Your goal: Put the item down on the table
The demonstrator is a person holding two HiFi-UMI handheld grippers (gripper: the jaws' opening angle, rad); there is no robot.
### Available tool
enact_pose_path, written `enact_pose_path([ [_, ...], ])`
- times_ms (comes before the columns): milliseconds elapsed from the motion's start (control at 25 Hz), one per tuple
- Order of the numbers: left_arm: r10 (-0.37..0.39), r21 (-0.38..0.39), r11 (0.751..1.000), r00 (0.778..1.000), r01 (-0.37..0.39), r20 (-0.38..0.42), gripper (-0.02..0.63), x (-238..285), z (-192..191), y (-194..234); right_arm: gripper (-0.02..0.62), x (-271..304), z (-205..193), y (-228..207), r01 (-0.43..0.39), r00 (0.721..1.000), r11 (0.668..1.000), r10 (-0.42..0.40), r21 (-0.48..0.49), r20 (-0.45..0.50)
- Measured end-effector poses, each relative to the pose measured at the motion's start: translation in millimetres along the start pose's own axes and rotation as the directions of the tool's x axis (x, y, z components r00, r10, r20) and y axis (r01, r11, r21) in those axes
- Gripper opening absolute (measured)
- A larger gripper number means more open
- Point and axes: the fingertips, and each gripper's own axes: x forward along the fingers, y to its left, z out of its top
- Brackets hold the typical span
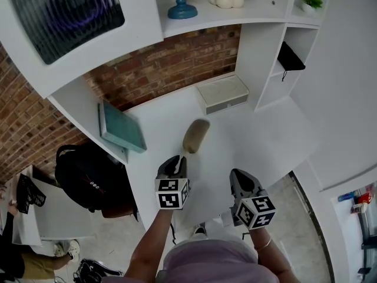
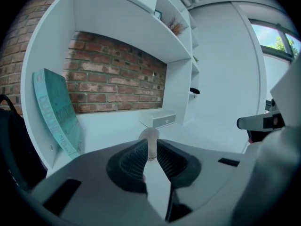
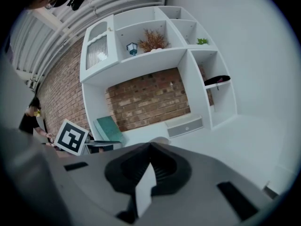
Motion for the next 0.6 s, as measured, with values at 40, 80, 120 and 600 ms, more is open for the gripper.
enact_pose_path([
  [40, -0.005, -0.002, 1.000, 1.000, 0.005, 0.003, 0.057, -3.0, -0.2, -1.6, 0.002, -1.0, 0.1, 0.5, 0.001, 1.000, 1.000, -0.001, 0.001, 0.001],
  [80, -0.010, -0.005, 1.000, 1.000, 0.010, 0.005, 0.055, -5.9, -0.4, -3.1, 0.002, -1.9, 0.0, 1.1, 0.001, 1.000, 1.000, -0.001, 0.001, 0.003],
  [120, -0.015, -0.007, 1.000, 1.000, 0.015, 0.008, 0.054, -8.7, -0.5, -4.4, 0.002, -2.6, -0.1, 1.6, 0.002, 1.000, 1.000, -0.002, 0.001, 0.004],
  [600, -0.030, -0.020, 0.999, 0.999, 0.031, 0.026, 0.030, -35.3, -6.0, -12.1, 0.002, -11.0, -3.5, 7.8, 0.005, 1.000, 1.000, -0.005, 0.004, 0.003],
])
